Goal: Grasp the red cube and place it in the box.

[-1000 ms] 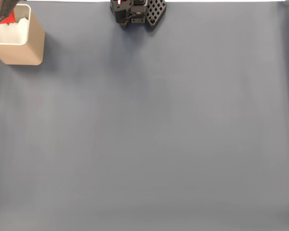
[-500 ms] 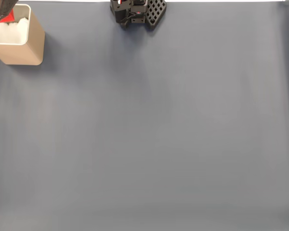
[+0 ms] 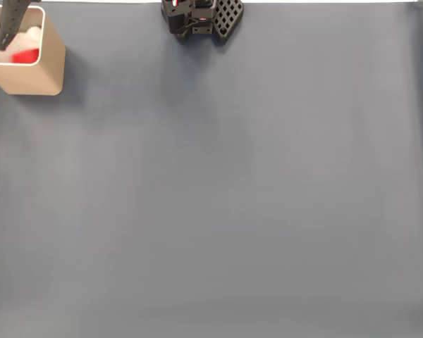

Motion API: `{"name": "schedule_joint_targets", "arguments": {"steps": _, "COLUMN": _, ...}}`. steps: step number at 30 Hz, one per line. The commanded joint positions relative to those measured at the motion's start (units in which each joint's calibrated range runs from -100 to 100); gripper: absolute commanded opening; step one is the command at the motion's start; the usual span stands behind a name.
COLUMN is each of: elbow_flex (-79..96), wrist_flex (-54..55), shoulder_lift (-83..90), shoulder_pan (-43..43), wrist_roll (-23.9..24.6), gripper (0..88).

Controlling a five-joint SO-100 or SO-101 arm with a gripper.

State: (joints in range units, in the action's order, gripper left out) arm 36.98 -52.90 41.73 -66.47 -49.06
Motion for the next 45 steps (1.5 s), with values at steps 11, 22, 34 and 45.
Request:
{"name": "schedule_joint_targets", "arguments": {"steps": 11, "elbow_flex": -0.85, "wrist_flex": 2.0, "shoulder_lift": 2.38, "shoulder_pan": 0.13, "wrist_roll": 1.07, "gripper": 37.1}}
{"name": "schedule_joint_targets", "arguments": {"steps": 22, "elbow_flex": -0.57, "wrist_flex": 2.9, "shoulder_lift": 2.47, "shoulder_pan": 0.13, "wrist_roll": 1.42, "gripper": 37.1}}
{"name": "schedule_joint_targets", "arguments": {"steps": 34, "elbow_flex": -0.21, "wrist_flex": 3.64, "shoulder_lift": 2.38, "shoulder_pan": 0.28, "wrist_roll": 1.42, "gripper": 34.5}}
{"name": "schedule_joint_targets", "arguments": {"steps": 45, "elbow_flex": 0.25, "wrist_flex": 2.41, "shoulder_lift": 4.37, "shoulder_pan": 2.12, "wrist_roll": 1.76, "gripper": 0.0}}
